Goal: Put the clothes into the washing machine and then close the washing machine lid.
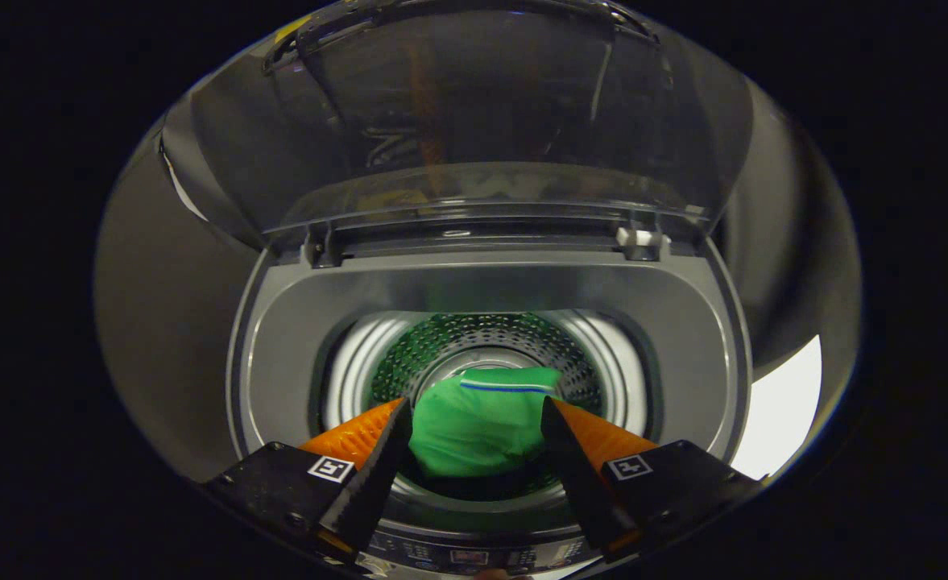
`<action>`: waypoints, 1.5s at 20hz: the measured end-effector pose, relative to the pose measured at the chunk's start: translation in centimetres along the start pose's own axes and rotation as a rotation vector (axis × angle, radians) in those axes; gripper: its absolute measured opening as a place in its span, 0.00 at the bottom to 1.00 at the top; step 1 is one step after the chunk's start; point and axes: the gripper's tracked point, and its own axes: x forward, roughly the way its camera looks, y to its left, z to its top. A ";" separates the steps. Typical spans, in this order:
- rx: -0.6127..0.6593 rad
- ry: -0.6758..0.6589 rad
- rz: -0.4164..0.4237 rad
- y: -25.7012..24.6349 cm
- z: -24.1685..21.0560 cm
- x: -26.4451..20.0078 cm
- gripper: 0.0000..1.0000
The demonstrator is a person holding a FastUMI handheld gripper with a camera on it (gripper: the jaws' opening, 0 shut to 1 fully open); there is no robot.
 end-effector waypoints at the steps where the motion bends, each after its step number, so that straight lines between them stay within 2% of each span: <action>1: 0.004 0.024 0.017 0.4 -0.5 -0.6 0.98; 6: -0.004 -0.041 0.053 0.8 0.3 -1.6 0.98; 10: -0.032 -0.134 0.096 1.4 2.9 -3.7 0.98; 15: -0.091 -0.288 0.121 3.0 8.1 -10.3 0.98; 22: -0.097 -0.463 0.168 4.4 16.2 -18.2 0.98; 30: -0.118 -0.579 0.152 4.6 24.2 -23.5 0.98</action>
